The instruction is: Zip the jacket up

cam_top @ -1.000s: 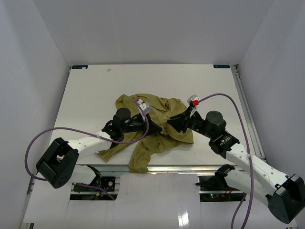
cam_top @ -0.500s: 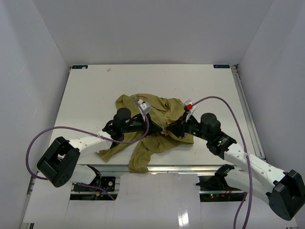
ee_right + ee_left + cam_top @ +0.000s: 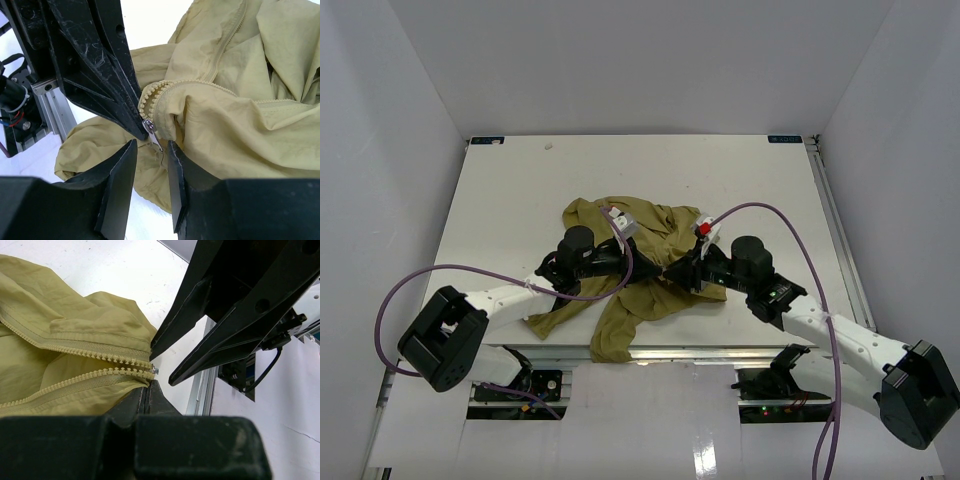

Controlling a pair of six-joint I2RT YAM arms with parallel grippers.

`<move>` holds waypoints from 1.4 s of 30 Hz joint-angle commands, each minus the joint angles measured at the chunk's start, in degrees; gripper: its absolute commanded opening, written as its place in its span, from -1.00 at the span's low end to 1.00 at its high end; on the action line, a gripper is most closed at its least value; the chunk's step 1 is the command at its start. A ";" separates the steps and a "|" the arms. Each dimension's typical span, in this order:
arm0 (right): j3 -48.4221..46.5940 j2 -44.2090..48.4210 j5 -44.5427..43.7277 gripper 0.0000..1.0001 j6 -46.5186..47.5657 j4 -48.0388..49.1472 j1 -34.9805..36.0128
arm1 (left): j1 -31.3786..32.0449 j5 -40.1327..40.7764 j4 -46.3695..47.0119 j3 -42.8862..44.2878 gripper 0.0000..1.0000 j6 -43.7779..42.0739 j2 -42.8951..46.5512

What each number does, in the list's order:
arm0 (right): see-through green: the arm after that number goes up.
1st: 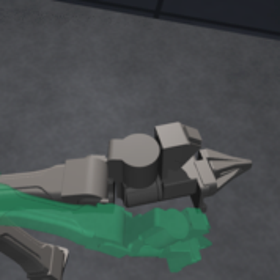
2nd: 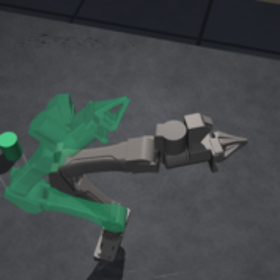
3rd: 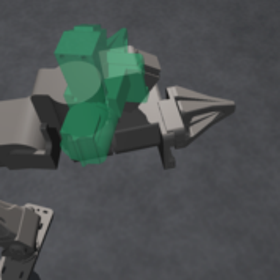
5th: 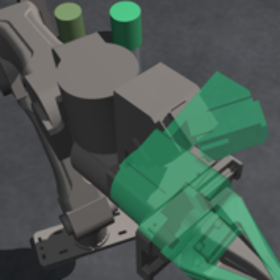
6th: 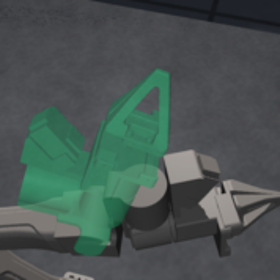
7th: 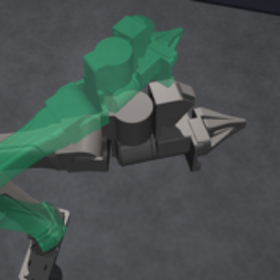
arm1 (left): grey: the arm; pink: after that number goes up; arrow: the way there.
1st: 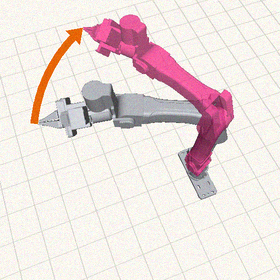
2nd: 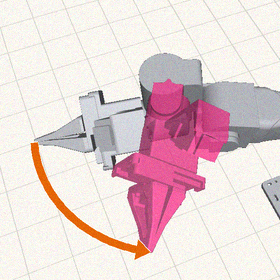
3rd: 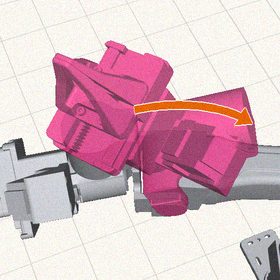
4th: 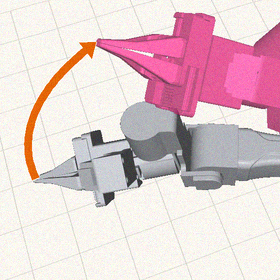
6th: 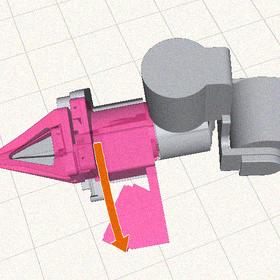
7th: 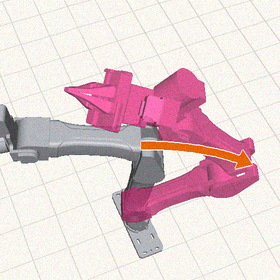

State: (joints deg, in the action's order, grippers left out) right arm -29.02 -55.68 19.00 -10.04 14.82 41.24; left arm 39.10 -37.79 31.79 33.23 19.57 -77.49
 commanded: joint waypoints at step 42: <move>1.22 -3.11 3.40 -0.85 -0.55 8.80 0.24 | -0.17 -1.76 2.47 0.16 -1.00 0.26 0.42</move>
State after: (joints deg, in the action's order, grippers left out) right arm -27.40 -58.46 20.82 -9.92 21.04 41.14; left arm 38.61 -38.28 31.94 33.21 19.57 -77.54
